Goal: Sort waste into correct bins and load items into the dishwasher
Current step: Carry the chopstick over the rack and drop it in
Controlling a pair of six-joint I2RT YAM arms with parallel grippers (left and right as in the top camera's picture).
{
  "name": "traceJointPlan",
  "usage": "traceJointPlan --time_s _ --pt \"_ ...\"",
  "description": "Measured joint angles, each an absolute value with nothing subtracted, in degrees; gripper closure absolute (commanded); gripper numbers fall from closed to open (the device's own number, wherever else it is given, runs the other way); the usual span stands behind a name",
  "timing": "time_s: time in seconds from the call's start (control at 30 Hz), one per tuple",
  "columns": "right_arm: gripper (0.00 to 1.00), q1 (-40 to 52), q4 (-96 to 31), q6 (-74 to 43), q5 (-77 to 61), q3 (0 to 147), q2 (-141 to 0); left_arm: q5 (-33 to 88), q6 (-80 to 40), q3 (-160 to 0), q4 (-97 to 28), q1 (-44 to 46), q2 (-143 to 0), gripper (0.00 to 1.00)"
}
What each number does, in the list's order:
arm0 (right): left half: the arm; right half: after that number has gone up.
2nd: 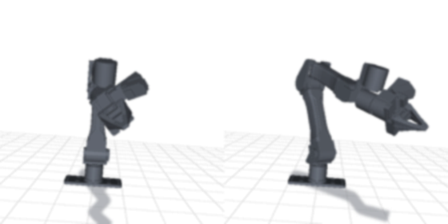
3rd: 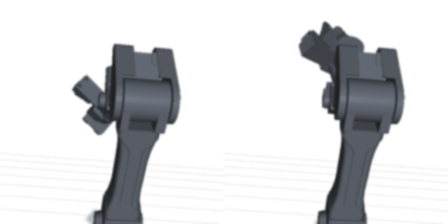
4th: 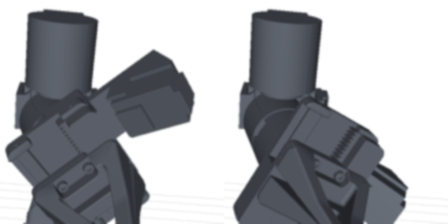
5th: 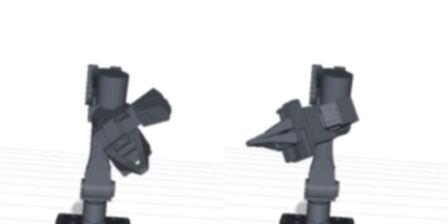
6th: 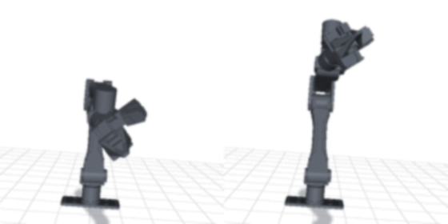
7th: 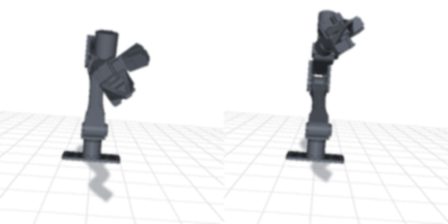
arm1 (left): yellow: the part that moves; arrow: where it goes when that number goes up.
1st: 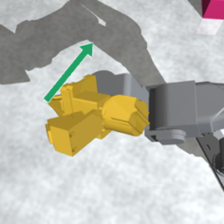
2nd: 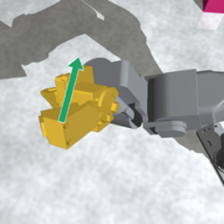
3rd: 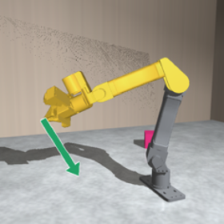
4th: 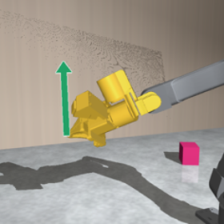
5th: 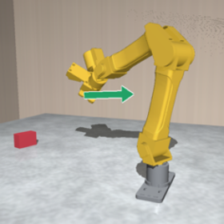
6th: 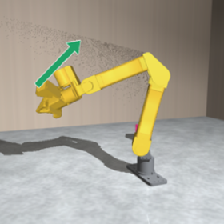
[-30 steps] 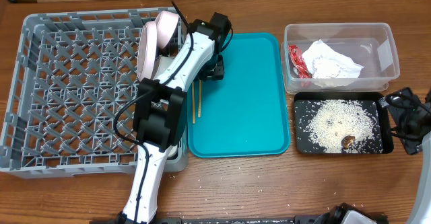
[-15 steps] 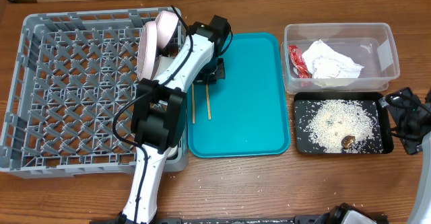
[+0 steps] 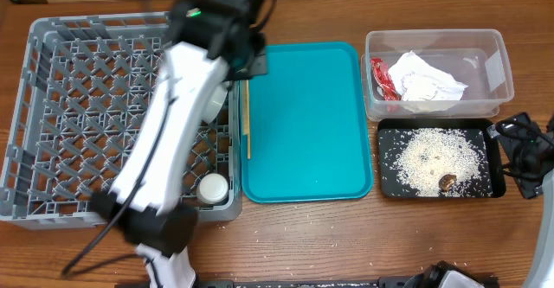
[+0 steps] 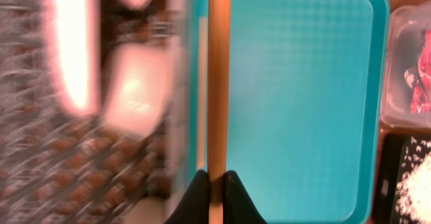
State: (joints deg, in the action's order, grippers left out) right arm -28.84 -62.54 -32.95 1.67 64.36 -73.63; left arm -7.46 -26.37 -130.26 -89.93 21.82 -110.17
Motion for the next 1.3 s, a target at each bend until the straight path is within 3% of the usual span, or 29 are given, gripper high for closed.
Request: traceJointPlan --time_s 0.13,0.37,0.97,1.03,1.1,1.2,1.3 --pt "0.0 -28.8 -62.6 -32.9 1.7 64.4 -73.6 -9.5 -24.9 -130.4 -96.7 18.0 -107.0 0.96" --pt "0.0 -28.8 -62.6 -32.9 1.7 64.4 -73.6 -9.7 -20.3 -120.0 -96.1 9.7 -107.7 0.96" --pt "0.0 -28.9 -62.6 -32.9 1.7 64.4 -73.6 -10.2 -3.8 -94.8 -77.8 3.6 -108.5 0.96" --pt "0.0 -28.8 -62.5 -32.9 1.7 64.4 -73.6 -10.2 -3.4 -94.5 -77.7 3.3 -108.5 0.89" --pt "0.0 -28.8 -62.6 -32.9 1.7 64.4 -73.6 -10.2 -2.8 -94.5 -77.6 3.2 -108.5 0.65" --pt "0.0 -28.9 -62.5 -32.9 1.7 64.4 -73.6 -10.2 -2.9 -94.5 -77.5 3.2 -108.5 0.37" --pt "0.0 -28.8 -62.5 -32.9 1.7 64.4 -73.6 -10.1 -4.2 -94.4 -77.2 3.2 -108.5 0.31"
